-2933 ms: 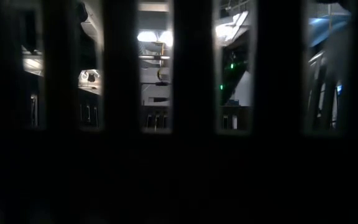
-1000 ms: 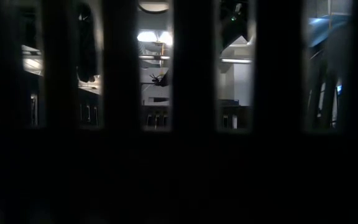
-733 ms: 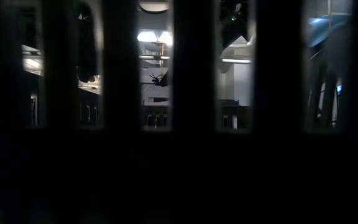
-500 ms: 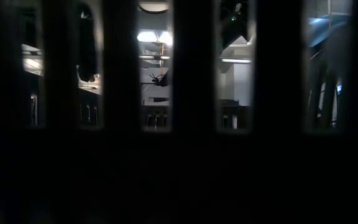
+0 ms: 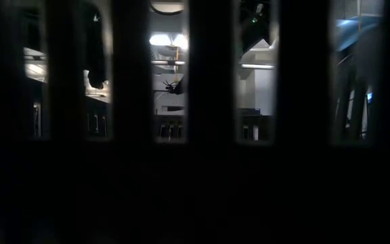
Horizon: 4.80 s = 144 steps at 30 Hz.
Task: Sort Halloween decoration
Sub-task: Put the black spider toy into the top left black basket
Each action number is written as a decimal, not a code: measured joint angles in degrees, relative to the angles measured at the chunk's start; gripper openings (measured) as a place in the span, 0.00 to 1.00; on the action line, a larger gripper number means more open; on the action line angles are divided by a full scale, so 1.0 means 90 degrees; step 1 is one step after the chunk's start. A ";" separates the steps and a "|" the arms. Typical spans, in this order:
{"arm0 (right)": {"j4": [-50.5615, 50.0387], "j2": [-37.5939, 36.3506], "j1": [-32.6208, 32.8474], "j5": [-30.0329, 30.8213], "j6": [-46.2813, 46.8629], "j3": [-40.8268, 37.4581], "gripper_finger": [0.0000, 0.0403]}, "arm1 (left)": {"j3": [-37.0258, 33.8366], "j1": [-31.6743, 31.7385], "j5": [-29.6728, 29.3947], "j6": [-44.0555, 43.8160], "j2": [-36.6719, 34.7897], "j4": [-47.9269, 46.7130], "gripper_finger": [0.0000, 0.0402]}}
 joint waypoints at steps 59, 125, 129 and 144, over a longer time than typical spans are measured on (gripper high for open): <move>0.0673 0.0000 0.0001 -0.0554 -0.0189 0.0005 0.00 | 0.0611 0.1059 0.0438 0.0329 0.1251 0.0762 0.58; -0.2493 -0.0876 -0.0002 0.0005 -0.0204 0.0005 0.33 | 0.3425 -0.2000 -0.0098 -0.3682 -0.0085 -1.0714 0.51; -0.2631 -0.0914 -0.0061 -0.0234 -0.0261 -0.0001 0.33 | 0.3378 -0.2495 -0.1159 -0.3322 -0.0122 -1.0178 0.49; -0.0800 -0.2224 -0.1007 -0.0728 0.0180 -0.2156 0.33 | 0.0817 -0.2829 -0.2725 -0.1742 -0.1621 -0.5532 0.37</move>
